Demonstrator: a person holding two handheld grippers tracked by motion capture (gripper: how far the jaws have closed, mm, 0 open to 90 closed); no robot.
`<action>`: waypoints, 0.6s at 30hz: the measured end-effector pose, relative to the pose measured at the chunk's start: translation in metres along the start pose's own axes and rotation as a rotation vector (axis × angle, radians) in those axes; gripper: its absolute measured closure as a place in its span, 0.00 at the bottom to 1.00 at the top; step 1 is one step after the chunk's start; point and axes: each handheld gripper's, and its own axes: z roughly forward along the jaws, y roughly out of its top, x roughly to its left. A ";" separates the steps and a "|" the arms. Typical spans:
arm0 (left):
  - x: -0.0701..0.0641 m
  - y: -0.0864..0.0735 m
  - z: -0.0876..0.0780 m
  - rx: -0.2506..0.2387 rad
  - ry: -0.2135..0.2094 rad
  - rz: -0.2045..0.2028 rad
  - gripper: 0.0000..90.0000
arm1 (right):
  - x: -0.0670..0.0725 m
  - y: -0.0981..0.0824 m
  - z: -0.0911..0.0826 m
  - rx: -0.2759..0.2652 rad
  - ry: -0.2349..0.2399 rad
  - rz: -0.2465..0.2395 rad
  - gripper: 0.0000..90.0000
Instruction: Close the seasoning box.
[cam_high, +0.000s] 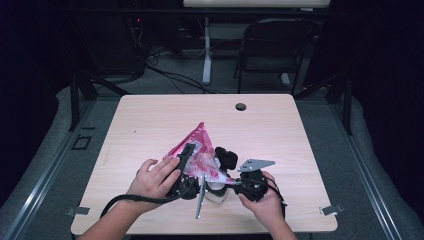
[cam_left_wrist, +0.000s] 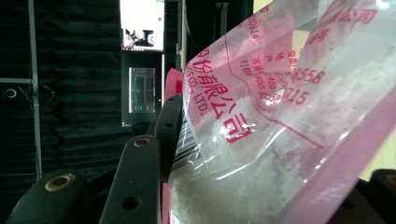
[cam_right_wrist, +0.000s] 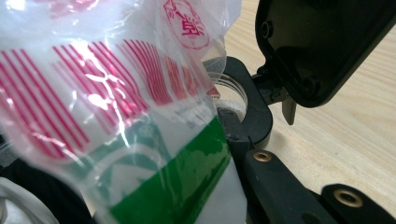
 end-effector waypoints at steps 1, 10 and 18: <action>0.000 0.000 0.000 0.000 -0.001 0.000 0.71 | 0.000 0.000 0.000 -0.001 0.000 0.000 1.00; 0.001 0.000 0.000 0.005 -0.006 0.003 0.71 | 0.000 0.000 0.000 0.000 -0.001 0.001 1.00; 0.000 0.000 0.001 0.004 -0.007 0.000 0.71 | 0.000 0.000 0.000 0.001 0.000 -0.001 1.00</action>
